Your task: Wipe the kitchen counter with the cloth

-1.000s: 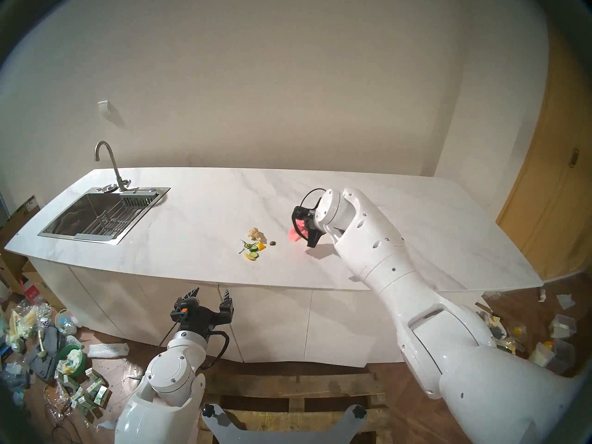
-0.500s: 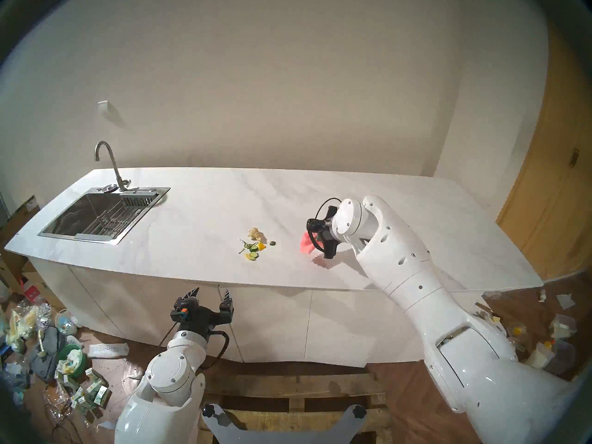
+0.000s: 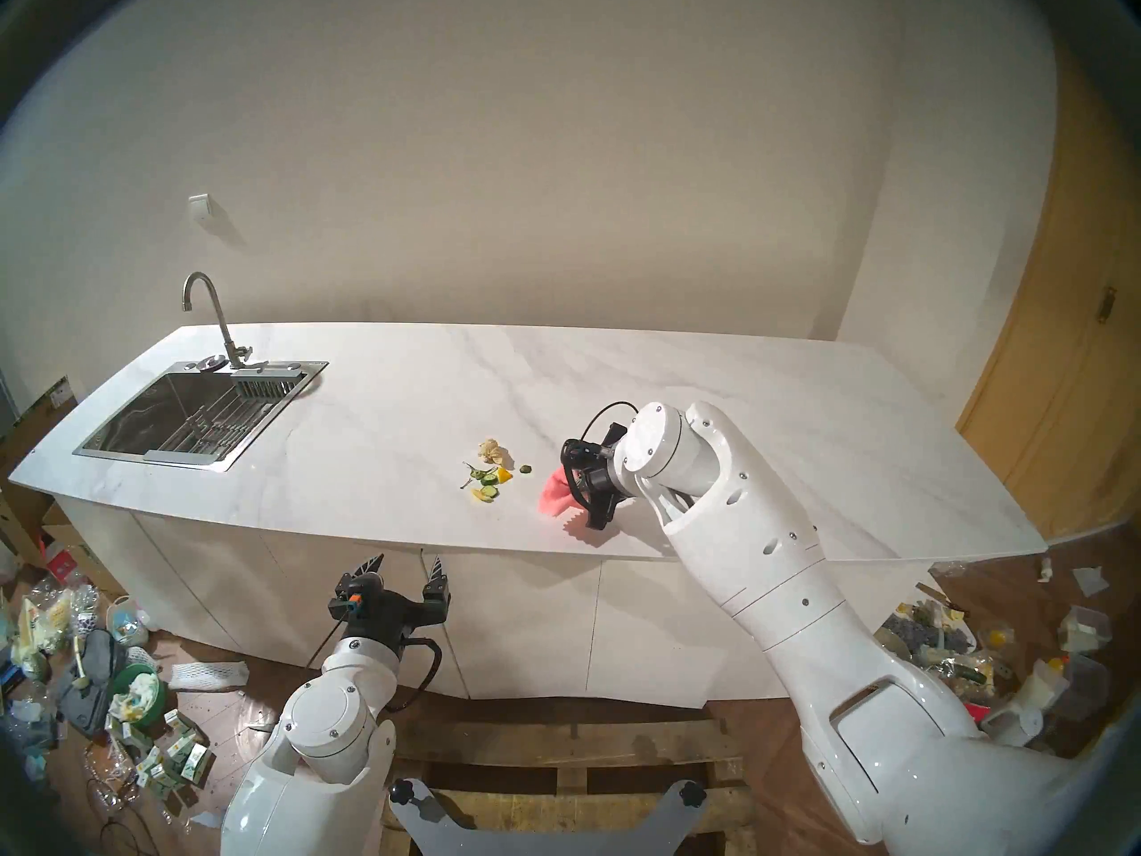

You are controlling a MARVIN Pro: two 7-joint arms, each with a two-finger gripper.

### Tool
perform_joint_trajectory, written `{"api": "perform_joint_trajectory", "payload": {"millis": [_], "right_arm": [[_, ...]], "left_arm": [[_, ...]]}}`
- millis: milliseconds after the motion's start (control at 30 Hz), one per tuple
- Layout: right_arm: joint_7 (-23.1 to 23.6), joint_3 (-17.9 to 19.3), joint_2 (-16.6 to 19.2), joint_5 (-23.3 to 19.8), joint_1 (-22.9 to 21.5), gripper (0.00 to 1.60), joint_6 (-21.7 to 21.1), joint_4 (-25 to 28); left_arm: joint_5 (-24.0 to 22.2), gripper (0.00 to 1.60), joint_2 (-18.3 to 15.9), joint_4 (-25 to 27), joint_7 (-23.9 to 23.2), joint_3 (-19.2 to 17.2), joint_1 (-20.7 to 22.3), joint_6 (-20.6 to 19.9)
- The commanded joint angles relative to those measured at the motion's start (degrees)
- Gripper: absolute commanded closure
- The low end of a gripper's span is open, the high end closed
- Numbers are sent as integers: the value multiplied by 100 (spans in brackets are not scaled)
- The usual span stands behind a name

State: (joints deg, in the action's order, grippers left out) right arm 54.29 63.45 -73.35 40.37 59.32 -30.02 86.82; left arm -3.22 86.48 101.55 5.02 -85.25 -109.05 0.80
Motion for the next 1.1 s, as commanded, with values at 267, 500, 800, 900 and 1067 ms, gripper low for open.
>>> {"api": "perform_joint_trajectory", "payload": {"millis": [267, 500, 800, 900, 1067], "right_arm": [[-1399, 181, -1030, 1113, 37, 160, -368, -666], [-1996, 385, -1401, 1164, 14, 160, -409, -1012], [-2858, 586, -1817, 1297, -143, 160, -249, -1521], [-3272, 674, -1945, 1241, -180, 160, -187, -1741], [-3543, 730, -2086, 1269, -281, 160, -56, -2034]], "left_arm": [[-3, 0, -1, 155, -12, 10, 32, 40], [-3, 0, -2, 152, -10, 11, 34, 41], [-4, 0, -3, 148, -9, 12, 36, 41], [-4, 0, -3, 149, -8, 12, 36, 41], [-4, 0, -4, 149, -8, 12, 35, 42]]}}
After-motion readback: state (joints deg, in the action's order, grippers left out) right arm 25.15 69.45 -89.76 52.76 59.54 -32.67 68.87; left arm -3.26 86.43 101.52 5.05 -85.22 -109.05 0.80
